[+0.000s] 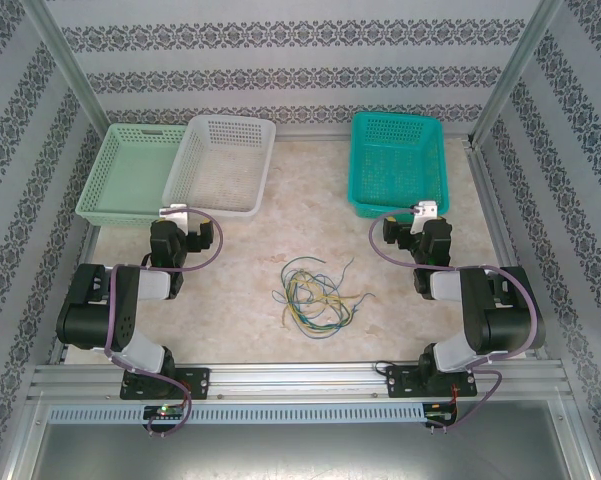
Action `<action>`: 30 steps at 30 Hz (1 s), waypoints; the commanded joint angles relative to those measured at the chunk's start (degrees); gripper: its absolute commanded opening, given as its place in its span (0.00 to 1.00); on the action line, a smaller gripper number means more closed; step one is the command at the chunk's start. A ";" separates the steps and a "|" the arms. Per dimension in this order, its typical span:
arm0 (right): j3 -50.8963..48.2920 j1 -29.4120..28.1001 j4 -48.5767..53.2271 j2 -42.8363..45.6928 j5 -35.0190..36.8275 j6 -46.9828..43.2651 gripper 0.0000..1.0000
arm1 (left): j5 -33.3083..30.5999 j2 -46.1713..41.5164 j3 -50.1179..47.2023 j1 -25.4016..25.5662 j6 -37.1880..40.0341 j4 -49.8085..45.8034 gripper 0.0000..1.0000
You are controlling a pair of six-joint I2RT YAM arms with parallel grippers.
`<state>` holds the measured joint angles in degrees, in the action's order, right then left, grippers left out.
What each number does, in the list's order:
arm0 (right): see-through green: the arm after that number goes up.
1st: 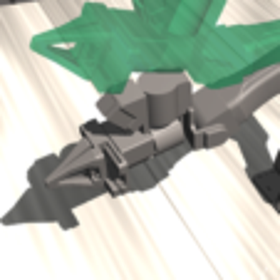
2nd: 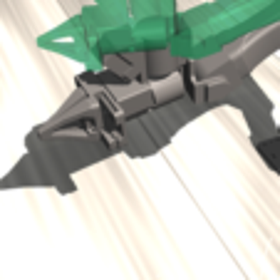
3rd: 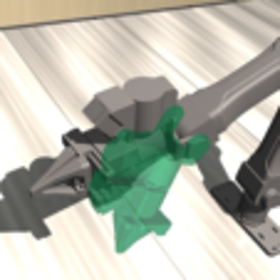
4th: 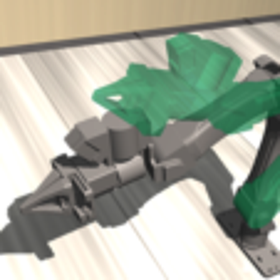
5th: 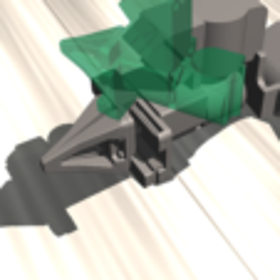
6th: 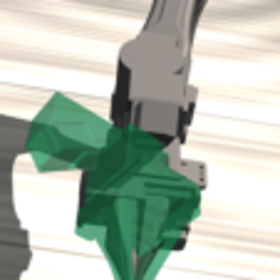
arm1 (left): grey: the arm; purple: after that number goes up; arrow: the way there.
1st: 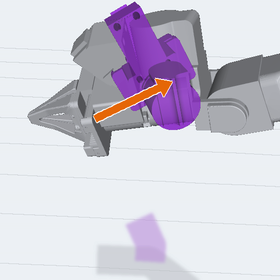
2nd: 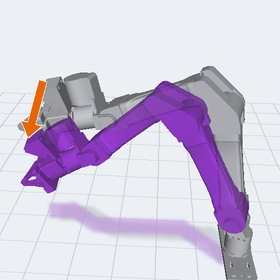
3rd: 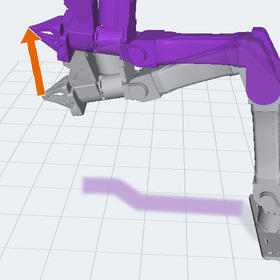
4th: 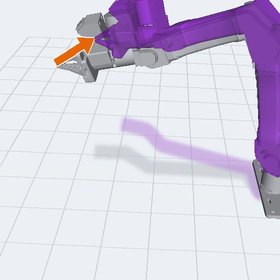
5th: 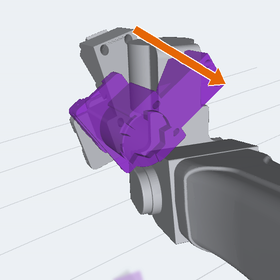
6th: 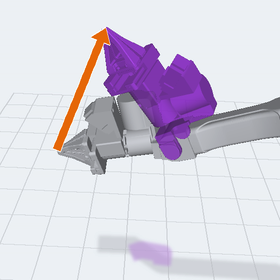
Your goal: Untangle the cables
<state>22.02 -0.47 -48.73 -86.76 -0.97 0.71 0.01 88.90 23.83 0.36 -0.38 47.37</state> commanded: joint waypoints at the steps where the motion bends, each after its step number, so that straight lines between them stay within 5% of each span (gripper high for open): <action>1: 0.05 0.47 -2.37 0.44 -1.05 0.77 0.98 | 1.76 -0.09 0.43 -0.36 0.63 -1.45 0.99; 7: -3.88 -4.55 -2.95 7.04 4.18 -3.78 0.98 | -0.28 -8.87 14.12 -0.13 -0.43 -35.65 0.97; 12: 5.44 -7.12 20.84 12.24 0.44 -2.17 0.97 | -2.25 -19.24 6.97 0.43 -5.62 -34.80 0.98; 19: 6.37 -10.69 29.05 16.55 3.48 -2.21 0.98 | -2.16 -28.06 8.62 0.69 -11.39 -53.42 0.97; 23: 11.11 -10.69 40.53 19.90 3.50 0.54 0.98 | -6.82 -32.63 10.40 0.69 -14.80 -55.84 1.00; 30: 34.52 -10.66 59.43 9.85 -1.61 11.06 0.86 | -5.77 -17.80 33.40 0.20 -11.85 -66.91 0.99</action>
<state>49.45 -11.11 1.08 -73.23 -0.58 4.89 -5.21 65.91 49.28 0.64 -12.71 -12.88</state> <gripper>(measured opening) 0.872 0.993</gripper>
